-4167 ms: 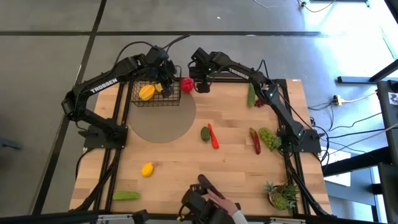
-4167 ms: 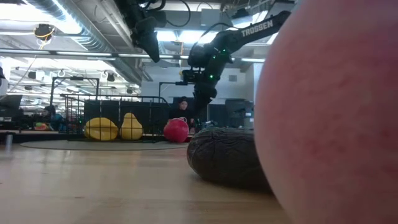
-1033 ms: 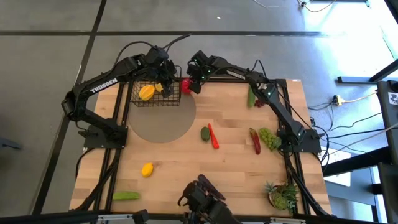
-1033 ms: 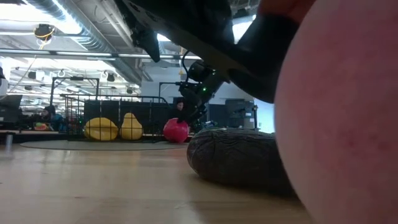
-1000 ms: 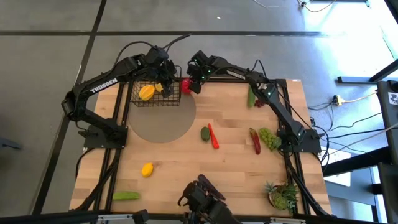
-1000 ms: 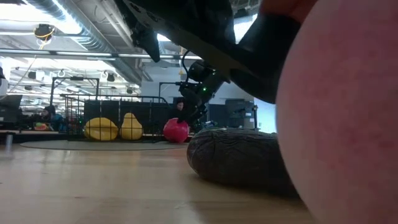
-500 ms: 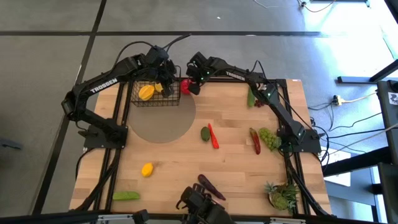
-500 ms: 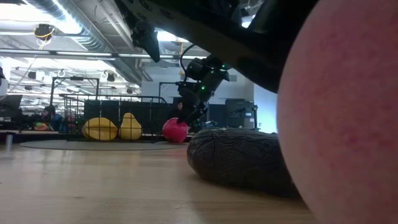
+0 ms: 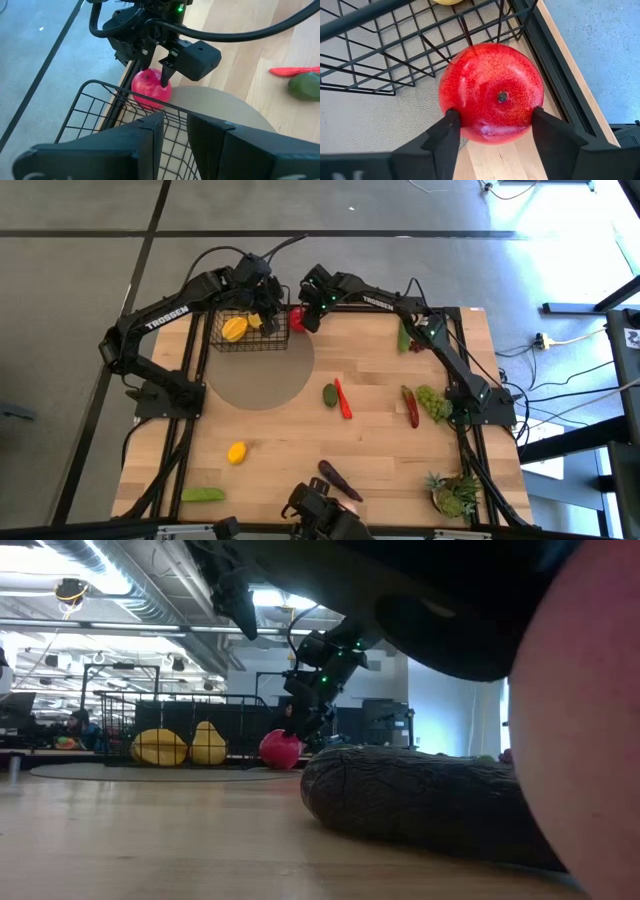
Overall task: Build produce basket
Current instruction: Put the red apple into the black wire basket
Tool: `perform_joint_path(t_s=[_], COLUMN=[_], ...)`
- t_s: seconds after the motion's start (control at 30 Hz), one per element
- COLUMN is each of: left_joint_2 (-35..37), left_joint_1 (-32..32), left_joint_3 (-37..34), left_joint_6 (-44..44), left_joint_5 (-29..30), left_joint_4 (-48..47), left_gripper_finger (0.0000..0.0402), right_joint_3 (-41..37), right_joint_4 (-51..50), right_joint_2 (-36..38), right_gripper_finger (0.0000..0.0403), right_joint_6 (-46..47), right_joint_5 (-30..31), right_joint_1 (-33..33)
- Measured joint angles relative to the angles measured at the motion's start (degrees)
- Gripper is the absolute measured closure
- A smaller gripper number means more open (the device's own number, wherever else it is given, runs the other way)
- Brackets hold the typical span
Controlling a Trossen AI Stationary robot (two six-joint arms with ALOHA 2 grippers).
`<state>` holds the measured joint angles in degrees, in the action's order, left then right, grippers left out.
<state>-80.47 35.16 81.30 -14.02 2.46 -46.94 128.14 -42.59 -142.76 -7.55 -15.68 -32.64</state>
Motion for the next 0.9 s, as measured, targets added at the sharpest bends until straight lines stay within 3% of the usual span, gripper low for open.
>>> perform_joint_path(t_s=[0.33, 0.73, 0.9], left_joint_2=[0.00, 0.00, 0.00], left_joint_1=[0.02, 0.01, 0.00], left_joint_3=[0.00, -0.01, 0.00], left_joint_6=[0.00, 0.01, 0.01], left_joint_5=[0.00, -0.01, -0.02], left_joint_4=[0.00, -0.02, -0.01], left_gripper_finger=[0.0327, 0.0327, 0.0327], right_joint_3=[0.41, 4.85, 4.87], right_joint_4=[-0.56, -10.52, -15.10], right_joint_2=[0.02, -0.44, -0.44], right_gripper_finger=[0.0211, 0.0215, 0.0248], right_joint_6=[-0.17, -1.64, -1.92], right_joint_5=[2.01, 2.79, 4.03], right_joint_1=[0.11, 0.11, 0.35])
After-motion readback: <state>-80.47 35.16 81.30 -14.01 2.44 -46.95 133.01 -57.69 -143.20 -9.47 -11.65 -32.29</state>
